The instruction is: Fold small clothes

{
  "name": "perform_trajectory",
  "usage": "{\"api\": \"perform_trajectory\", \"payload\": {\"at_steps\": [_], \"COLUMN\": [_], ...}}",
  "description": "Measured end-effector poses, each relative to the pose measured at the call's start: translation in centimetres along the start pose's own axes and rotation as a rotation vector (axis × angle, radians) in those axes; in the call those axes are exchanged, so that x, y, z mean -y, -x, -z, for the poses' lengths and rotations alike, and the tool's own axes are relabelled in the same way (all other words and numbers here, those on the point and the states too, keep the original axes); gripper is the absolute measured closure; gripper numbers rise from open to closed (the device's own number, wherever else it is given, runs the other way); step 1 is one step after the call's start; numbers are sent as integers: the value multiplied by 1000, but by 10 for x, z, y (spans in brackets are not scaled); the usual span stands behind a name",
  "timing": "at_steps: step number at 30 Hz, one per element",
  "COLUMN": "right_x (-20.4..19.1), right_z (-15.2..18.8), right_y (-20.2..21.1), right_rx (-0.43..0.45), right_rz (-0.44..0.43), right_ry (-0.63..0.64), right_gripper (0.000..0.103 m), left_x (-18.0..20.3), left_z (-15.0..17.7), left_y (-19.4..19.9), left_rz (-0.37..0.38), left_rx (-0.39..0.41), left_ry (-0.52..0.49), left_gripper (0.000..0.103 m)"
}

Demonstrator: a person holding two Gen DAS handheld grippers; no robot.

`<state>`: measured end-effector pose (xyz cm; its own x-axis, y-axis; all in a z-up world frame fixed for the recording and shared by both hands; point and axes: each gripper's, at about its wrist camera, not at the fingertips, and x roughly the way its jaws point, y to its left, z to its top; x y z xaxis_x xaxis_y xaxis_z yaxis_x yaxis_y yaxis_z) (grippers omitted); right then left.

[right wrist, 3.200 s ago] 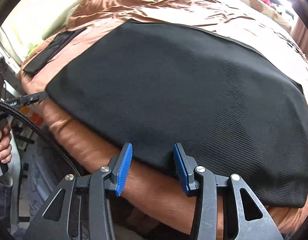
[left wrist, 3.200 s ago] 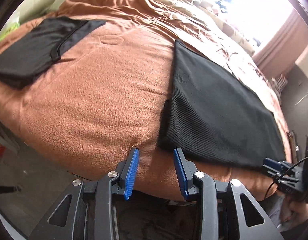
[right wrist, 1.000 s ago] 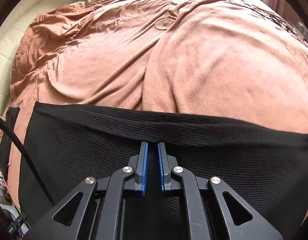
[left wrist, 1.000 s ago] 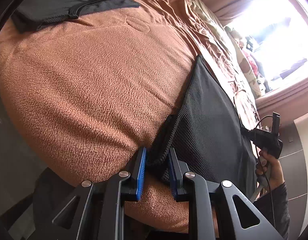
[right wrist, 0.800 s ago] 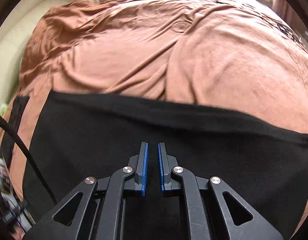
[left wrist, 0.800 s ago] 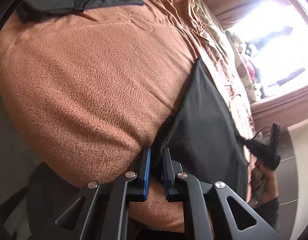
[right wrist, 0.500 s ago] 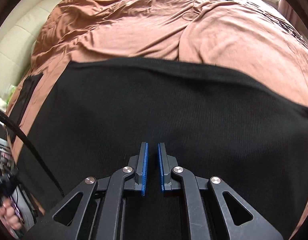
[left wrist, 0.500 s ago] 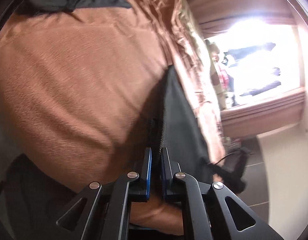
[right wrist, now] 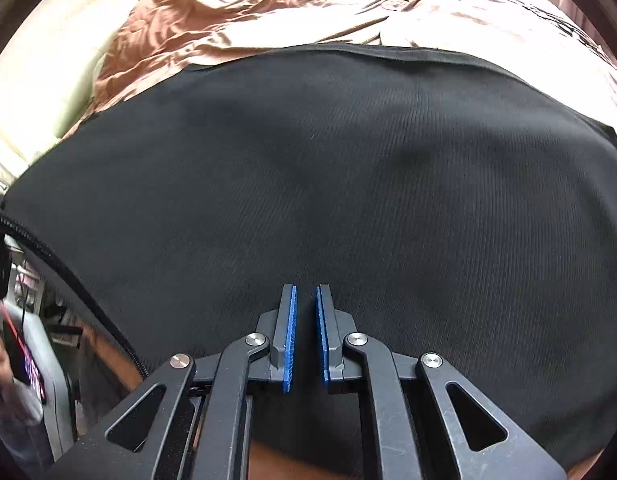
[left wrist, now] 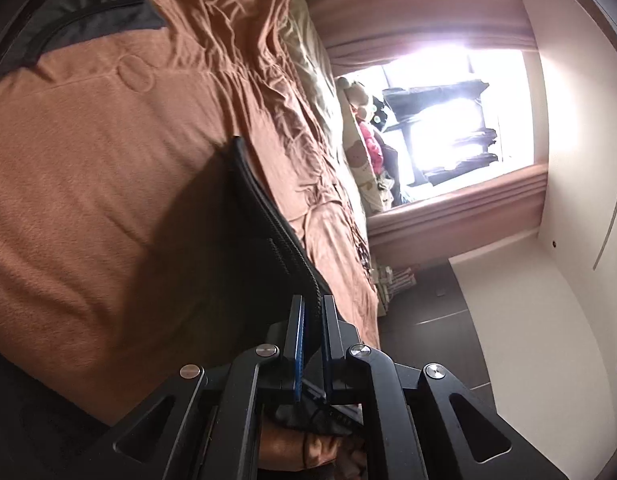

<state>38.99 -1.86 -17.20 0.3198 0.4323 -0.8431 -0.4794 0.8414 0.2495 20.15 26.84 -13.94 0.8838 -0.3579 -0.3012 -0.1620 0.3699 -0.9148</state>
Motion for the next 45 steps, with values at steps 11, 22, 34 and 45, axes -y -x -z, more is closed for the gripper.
{"api": "perform_trajectory", "payload": {"at_steps": [11, 22, 34, 45], "right_x": [13, 61, 143, 176], "right_z": [47, 69, 109, 154], "right_y": [27, 96, 163, 182], "right_rx": [17, 185, 353, 391], "right_rz": [-124, -91, -87, -84], "right_ry": [-58, -79, -201, -307], "right_gripper": [96, 80, 34, 34], "left_x": [68, 136, 197, 211], "left_z": [-3, 13, 67, 138], "left_y": [-21, -68, -145, -223], "left_rz": [69, 112, 147, 114], "left_rx": [-36, -113, -277, -453], "left_ry": [-101, -215, -316, -374], "left_gripper": [96, 96, 96, 96]}}
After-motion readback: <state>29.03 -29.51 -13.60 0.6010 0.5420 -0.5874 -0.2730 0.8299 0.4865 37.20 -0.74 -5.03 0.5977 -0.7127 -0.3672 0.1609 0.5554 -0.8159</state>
